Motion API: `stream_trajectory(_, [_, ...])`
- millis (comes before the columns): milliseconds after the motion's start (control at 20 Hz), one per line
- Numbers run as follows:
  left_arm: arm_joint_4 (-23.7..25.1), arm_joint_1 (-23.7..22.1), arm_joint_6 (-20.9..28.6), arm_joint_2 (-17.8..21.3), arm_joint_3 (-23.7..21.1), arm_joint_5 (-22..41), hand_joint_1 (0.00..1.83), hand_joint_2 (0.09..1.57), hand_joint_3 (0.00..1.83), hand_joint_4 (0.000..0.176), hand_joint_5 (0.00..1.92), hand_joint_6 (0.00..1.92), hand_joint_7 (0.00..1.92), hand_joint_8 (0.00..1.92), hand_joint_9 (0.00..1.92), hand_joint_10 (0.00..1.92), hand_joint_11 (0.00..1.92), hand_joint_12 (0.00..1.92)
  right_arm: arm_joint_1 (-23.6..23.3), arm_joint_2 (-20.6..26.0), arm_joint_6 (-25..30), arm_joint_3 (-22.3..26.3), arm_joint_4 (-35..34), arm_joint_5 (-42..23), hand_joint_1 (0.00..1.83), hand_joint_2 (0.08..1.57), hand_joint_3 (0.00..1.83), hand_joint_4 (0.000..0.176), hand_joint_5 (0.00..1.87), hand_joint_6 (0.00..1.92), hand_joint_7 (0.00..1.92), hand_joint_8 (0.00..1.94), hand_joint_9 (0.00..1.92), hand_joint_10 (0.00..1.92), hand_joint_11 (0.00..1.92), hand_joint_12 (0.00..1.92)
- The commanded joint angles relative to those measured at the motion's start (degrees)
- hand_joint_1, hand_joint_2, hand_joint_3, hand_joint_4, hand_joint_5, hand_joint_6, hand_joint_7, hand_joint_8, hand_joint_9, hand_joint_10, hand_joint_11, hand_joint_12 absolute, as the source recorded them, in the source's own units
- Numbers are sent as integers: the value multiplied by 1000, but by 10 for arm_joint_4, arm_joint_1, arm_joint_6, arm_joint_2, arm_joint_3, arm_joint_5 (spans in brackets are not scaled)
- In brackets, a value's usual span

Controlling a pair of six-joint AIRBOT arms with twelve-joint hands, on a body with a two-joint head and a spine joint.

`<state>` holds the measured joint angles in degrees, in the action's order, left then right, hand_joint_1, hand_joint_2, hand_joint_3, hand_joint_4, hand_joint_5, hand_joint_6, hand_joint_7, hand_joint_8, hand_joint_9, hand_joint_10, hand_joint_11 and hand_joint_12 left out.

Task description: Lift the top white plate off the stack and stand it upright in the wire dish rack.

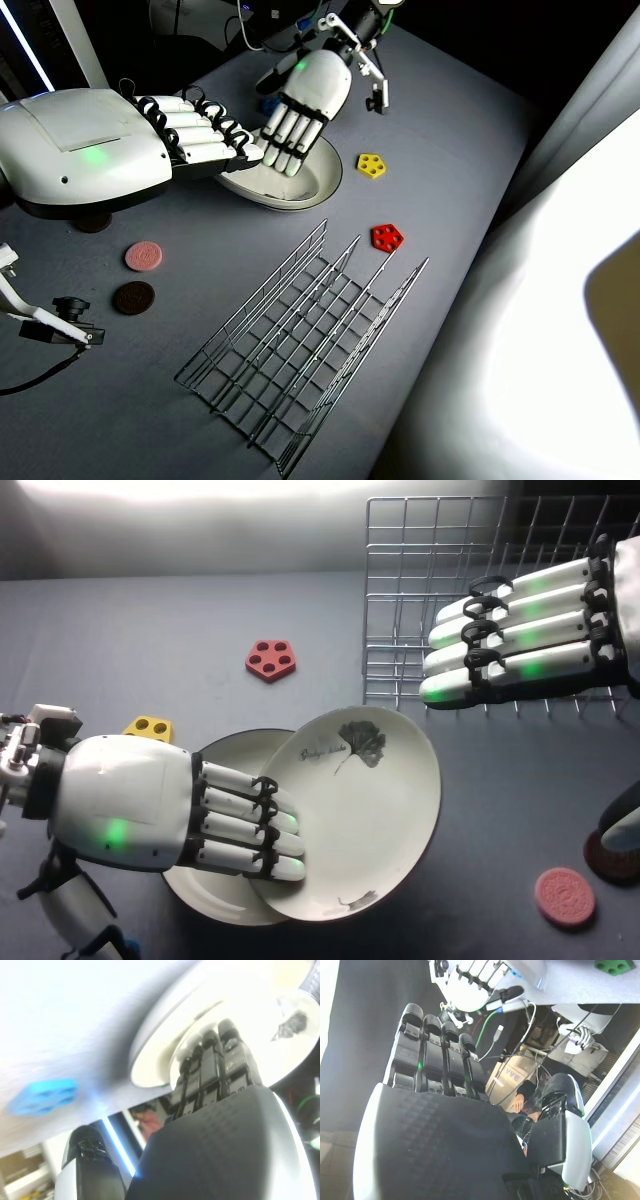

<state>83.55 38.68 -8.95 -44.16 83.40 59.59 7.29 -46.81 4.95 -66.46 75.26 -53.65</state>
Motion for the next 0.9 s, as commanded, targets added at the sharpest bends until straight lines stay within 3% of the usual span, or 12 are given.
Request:
stream_trajectory(0, [25, -5, -3, -15, -7, 3, 109, 895, 0, 0, 119, 2, 119, 1, 107, 2, 29, 233, -6, 7, 3, 1, -47, -31, 141, 1009, 2, 0, 123, 2, 147, 4, 148, 3, 167, 16])
stream_trajectory(250, [29, -3, -2, -18, 7, 9, 104, 907, 3, 0, 100, 3, 101, 3, 95, 4, 15, 235, 5, -7, -2, 4, -41, -18, 123, 1019, 3, 0, 69, 0, 82, 0, 98, 0, 120, 0])
stream_trajectory(400, [29, -3, -2, -18, 8, 11, 102, 900, 0, 0, 118, 8, 121, 9, 118, 11, 31, 247, 19, -30, -2, -11, -50, -1, 155, 1004, 0, 0, 112, 13, 141, 17, 147, 15, 166, 20])
stream_trajectory(550, [29, -3, -2, -18, 8, 10, 96, 896, 0, 0, 89, 0, 93, 0, 81, 0, 10, 243, 23, -42, -7, -12, -53, 4, 266, 1011, 0, 0, 31, 0, 68, 0, 79, 0, 121, 3])
stream_trajectory(650, [28, -3, -2, -18, 8, 11, 86, 902, 1, 0, 101, 10, 87, 4, 71, 3, 5, 237, 23, -47, -13, -9, -54, 8, 511, 1023, 2, 0, 1, 0, 11, 0, 29, 0, 82, 0])
stream_trajectory(850, [28, -3, -2, -18, 8, 11, 101, 898, 0, 0, 109, 10, 96, 7, 79, 5, 3, 240, 23, -60, -28, -2, -53, 24, 581, 1043, 9, 0, 0, 0, 0, 0, 23, 0, 84, 3])
